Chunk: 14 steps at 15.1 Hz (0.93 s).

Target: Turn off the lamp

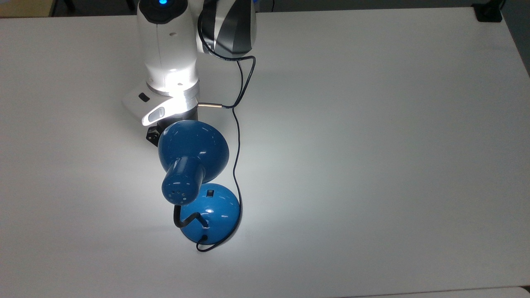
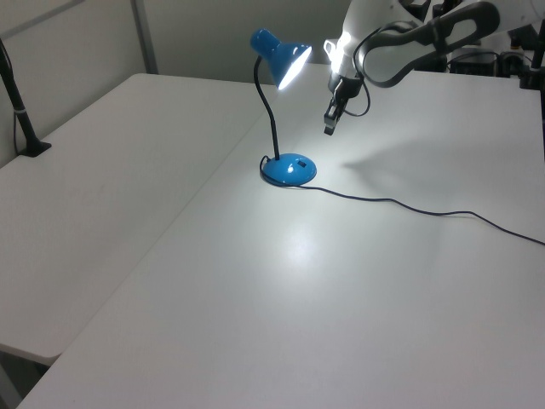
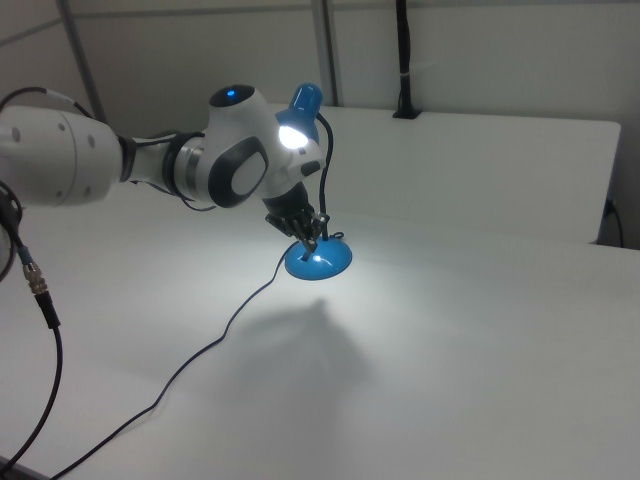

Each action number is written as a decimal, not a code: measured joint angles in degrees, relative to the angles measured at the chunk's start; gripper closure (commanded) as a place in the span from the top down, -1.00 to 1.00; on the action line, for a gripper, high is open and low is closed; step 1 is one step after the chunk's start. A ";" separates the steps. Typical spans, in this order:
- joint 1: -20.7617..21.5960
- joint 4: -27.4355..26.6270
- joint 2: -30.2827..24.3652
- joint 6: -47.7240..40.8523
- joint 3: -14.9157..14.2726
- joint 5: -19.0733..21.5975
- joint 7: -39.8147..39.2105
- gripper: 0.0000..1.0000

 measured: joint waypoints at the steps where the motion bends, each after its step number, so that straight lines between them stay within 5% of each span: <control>1: 0.01 0.70 1.06 0.62 0.08 0.00 0.44 -1.00; 14: 2.64 4.93 6.83 1.99 0.68 0.00 2.50 -1.00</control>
